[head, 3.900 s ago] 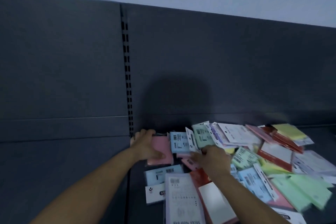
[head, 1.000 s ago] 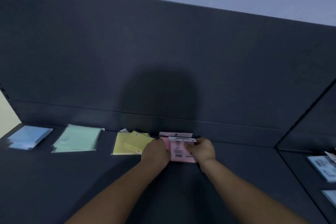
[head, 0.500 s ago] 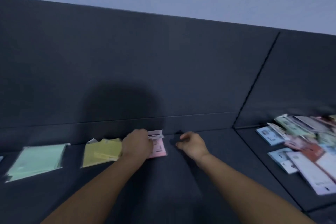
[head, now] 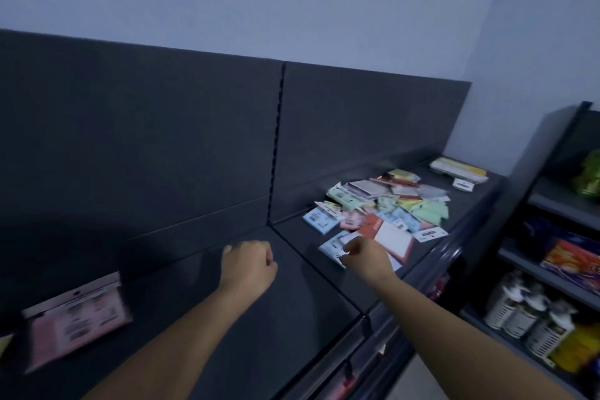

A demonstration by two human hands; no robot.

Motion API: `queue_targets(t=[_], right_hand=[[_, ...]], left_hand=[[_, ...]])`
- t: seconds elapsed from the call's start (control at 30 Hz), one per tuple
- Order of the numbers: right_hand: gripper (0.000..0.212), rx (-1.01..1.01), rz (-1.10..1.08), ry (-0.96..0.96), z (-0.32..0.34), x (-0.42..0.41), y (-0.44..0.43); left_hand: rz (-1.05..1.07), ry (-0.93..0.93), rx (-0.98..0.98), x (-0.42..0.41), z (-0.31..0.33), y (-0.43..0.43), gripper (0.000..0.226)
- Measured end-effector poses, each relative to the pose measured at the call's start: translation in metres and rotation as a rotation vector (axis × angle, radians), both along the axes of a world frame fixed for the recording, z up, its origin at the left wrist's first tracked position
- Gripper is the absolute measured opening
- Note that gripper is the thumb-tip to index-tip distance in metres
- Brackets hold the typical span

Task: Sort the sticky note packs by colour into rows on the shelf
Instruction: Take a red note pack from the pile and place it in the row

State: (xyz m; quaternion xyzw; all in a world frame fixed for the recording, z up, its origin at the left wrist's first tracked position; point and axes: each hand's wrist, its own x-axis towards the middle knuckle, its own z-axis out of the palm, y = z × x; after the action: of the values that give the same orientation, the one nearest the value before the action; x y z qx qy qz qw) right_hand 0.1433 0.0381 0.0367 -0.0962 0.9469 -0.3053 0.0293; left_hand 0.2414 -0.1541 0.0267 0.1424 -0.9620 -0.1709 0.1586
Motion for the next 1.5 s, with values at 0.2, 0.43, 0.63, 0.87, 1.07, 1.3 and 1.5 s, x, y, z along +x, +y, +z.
queue_targets(t=[0.2,0.43,0.63,0.87,1.07,1.3,1.5], right_hand=[[0.028,0.012,-0.067,-0.014,-0.01,-0.053,0.056],[0.032,0.001,-0.071,-0.06,-0.019,-0.138,0.113],[0.026,0.009,-0.052,-0.112,-0.032,-0.188,0.151],[0.031,-0.018,-0.052,-0.105,-0.032,-0.211,0.165],[0.032,-0.022,-0.031,-0.058,-0.019,-0.216,0.161],[0.026,-0.064,0.017,0.004,-0.008,-0.25,0.155],[0.026,0.013,0.027,0.051,-0.014,-0.314,0.17]], left_hand=[[-0.085,-0.075,0.014,-0.056,-0.005,0.044,0.011],[-0.049,-0.13,0.052,-0.137,-0.017,0.104,0.007],[-0.034,-0.113,0.039,-0.19,-0.023,0.147,0.021],[-0.065,-0.17,0.012,-0.216,-0.029,0.165,0.025],[-0.079,-0.214,0.027,-0.231,-0.024,0.164,0.022],[-0.038,-0.249,0.041,-0.255,-0.026,0.163,0.033],[0.06,-0.245,0.02,-0.303,-0.024,0.177,0.032]])
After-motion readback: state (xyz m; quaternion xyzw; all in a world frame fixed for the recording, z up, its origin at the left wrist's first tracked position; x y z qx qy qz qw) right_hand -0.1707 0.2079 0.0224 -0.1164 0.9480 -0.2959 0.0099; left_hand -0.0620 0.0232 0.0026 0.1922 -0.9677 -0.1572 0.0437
